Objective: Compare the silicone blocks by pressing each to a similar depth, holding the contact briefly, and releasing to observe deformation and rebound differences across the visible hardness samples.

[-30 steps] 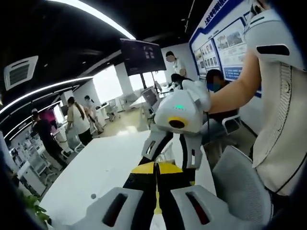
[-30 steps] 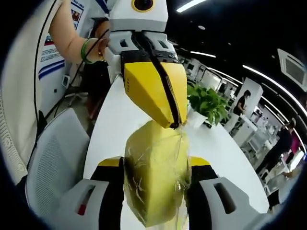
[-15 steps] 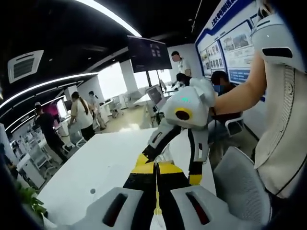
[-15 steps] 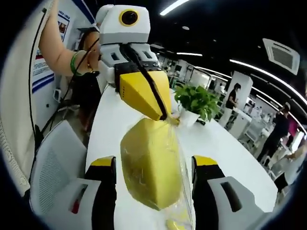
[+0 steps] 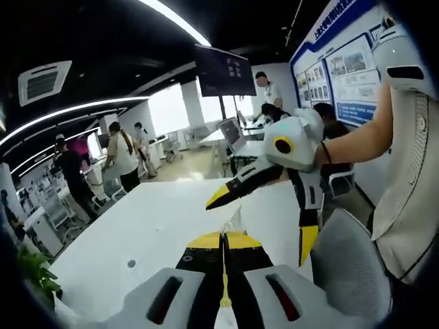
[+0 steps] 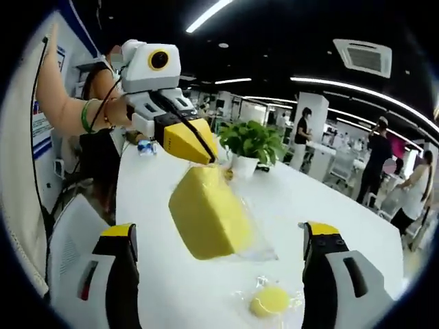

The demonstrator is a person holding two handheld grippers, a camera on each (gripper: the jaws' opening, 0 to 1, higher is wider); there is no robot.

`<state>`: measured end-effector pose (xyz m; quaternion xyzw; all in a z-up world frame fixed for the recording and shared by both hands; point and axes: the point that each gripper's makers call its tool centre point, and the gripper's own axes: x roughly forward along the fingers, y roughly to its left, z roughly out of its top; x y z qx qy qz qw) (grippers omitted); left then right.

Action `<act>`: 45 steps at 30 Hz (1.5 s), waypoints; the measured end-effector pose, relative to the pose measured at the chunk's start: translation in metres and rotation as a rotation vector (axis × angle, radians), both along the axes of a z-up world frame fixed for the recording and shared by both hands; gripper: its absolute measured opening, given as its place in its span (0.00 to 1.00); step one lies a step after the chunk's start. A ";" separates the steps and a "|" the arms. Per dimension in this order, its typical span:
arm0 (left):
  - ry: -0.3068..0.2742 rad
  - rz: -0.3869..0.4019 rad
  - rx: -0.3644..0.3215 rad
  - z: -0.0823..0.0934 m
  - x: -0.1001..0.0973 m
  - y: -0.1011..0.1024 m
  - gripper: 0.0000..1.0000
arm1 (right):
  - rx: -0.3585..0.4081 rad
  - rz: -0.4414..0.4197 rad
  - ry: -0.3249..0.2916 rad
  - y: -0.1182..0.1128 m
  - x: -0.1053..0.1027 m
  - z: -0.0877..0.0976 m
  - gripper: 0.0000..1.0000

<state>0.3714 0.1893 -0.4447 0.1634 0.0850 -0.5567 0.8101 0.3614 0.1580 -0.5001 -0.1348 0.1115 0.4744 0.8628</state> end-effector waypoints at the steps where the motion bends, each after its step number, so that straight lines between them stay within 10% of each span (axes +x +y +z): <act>1: 0.010 0.013 0.000 -0.004 0.004 0.001 0.00 | 0.012 -0.015 0.008 -0.004 -0.002 -0.002 0.96; 17: 0.163 0.138 -0.012 -0.082 0.046 0.007 0.00 | 0.193 -0.369 0.068 -0.069 -0.004 -0.018 0.95; 31: 0.441 0.214 -0.091 -0.162 0.061 0.009 0.00 | 0.218 -0.449 0.144 -0.091 -0.014 -0.045 0.94; 34: 0.503 0.261 -0.194 -0.162 0.075 0.014 0.00 | 0.201 -0.460 0.162 -0.096 -0.015 -0.050 0.93; 45: 0.417 0.451 -0.148 -0.201 0.133 0.071 0.00 | 0.164 -0.494 0.218 -0.108 -0.012 -0.068 0.92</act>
